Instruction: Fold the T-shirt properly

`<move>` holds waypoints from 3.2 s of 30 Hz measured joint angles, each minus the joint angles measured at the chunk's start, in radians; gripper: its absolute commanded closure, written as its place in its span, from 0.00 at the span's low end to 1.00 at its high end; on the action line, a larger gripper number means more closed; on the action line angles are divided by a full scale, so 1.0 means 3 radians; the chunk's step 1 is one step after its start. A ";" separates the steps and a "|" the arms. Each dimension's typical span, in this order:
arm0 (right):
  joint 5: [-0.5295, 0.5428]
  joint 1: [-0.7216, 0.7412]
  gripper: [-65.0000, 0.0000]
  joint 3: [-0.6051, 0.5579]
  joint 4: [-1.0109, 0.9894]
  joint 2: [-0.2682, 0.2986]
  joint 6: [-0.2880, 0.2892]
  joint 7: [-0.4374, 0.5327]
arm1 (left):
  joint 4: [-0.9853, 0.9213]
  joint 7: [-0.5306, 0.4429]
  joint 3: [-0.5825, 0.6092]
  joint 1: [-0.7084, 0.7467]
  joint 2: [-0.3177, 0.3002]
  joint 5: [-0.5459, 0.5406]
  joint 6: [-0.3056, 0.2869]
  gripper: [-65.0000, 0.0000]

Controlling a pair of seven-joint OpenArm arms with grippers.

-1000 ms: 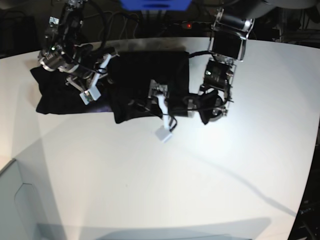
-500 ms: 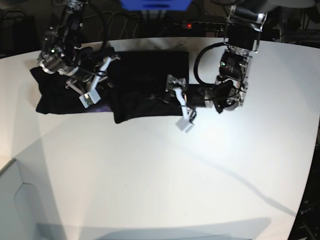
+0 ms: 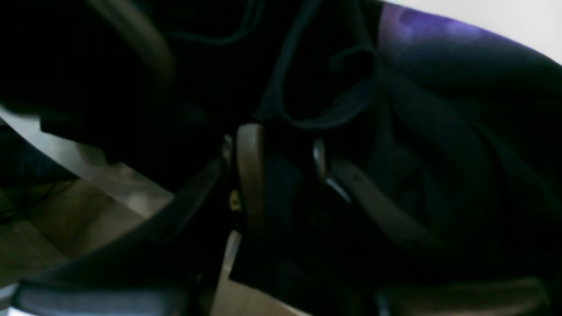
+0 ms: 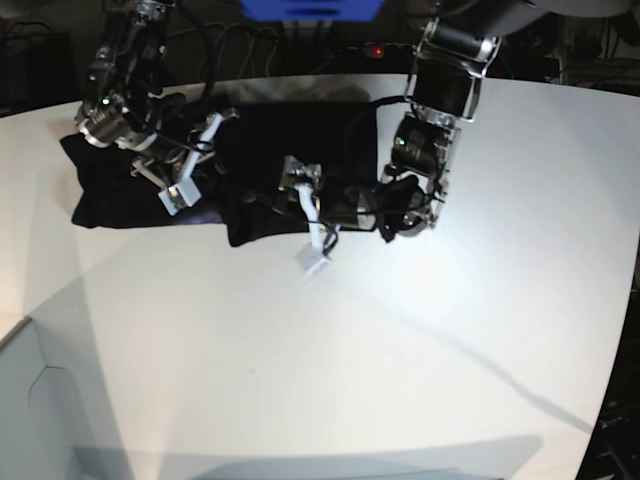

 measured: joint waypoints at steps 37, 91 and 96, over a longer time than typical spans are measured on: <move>0.0024 0.0010 0.77 0.0286 0.0008 0.0000 0.0000 0.0009 | -0.0404 0.0004 0.0163 -0.0048 -0.0167 -0.0149 0.0001 0.04; 0.0031 0.0598 0.58 0.1863 -0.0820 0.0707 0.0008 -0.0014 | 0.1418 0.0000 -0.0682 0.0781 -0.0891 0.0178 -0.0023 0.04; 0.0024 0.0729 0.57 0.2073 -0.1537 0.1021 0.0011 -0.0028 | 0.1414 0.0018 -0.0760 0.0936 -0.0889 0.0230 -0.0023 0.04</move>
